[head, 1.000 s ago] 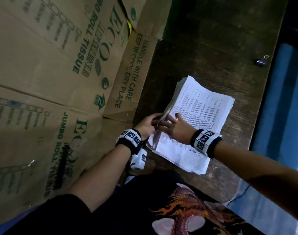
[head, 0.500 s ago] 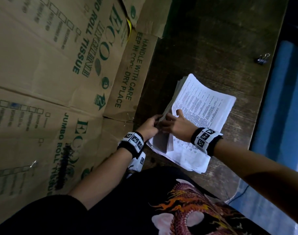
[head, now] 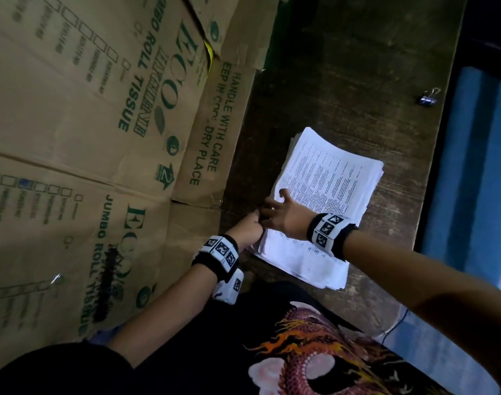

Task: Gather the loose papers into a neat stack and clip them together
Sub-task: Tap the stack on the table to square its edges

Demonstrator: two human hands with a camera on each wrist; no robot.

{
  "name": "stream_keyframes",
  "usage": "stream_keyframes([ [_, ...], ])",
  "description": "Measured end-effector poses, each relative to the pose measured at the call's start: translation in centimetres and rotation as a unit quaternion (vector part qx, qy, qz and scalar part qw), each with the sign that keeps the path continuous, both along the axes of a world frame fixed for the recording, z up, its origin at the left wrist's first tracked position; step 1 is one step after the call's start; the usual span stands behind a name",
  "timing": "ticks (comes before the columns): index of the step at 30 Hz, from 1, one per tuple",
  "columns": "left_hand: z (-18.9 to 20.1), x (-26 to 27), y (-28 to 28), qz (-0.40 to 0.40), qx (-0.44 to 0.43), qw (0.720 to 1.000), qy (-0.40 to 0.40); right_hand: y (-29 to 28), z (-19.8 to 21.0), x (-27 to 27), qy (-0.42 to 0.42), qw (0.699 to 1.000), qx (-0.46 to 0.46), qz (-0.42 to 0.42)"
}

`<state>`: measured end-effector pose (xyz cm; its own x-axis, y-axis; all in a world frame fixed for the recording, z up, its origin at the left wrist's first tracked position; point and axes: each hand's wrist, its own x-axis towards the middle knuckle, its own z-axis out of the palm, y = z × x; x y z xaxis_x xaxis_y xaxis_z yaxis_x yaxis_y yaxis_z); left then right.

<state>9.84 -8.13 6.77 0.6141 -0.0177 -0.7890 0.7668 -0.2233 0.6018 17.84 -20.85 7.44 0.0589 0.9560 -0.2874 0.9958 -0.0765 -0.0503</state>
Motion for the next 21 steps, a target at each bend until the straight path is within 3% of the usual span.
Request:
stream_keyframes([
  [3,-1.2,-0.1,0.2,-0.040,0.042,0.998,0.014,-0.8,-0.3,-0.8,0.002,0.999,-0.008,-0.050],
  [5,-1.1,0.4,0.7,-0.062,0.094,0.993,0.041,-2.1,0.0,-0.9,0.021,0.985,-0.011,-0.172],
  [7,0.0,1.1,1.1,-0.059,0.117,0.990,0.059,-4.4,0.8,-0.9,0.058,0.931,0.005,-0.360],
  [9,0.4,1.7,1.3,-0.026,0.119,0.990,0.065,-8.0,1.0,-1.2,0.077,0.813,0.039,-0.576],
  [11,0.9,2.0,0.5,-0.004,0.134,0.989,0.060,-11.9,0.4,-2.0,0.133,0.641,0.022,-0.756],
  [12,0.9,1.8,-0.3,-0.005,0.139,0.988,0.061,-13.4,-0.3,-2.8,0.178,0.556,0.014,-0.812],
  [13,1.2,1.6,-1.3,-0.018,0.144,0.987,0.063,-14.1,-1.1,-3.8,0.222,0.489,0.019,-0.843],
  [14,1.3,1.2,-2.5,-0.036,0.148,0.986,0.069,-14.1,-1.8,-5.0,0.256,0.450,0.030,-0.855],
  [15,1.2,0.7,-3.8,-0.055,0.152,0.984,0.073,-13.6,-2.4,-6.2,0.281,0.434,0.042,-0.855],
  [18,1.2,-0.4,-6.3,-0.077,0.168,0.980,0.074,-12.2,-2.9,-8.2,0.322,0.429,0.084,-0.840],
  [21,0.6,-0.4,-5.1,-0.080,0.181,0.975,0.099,-13.8,-2.6,-8.1,0.339,0.417,0.109,-0.836],
])
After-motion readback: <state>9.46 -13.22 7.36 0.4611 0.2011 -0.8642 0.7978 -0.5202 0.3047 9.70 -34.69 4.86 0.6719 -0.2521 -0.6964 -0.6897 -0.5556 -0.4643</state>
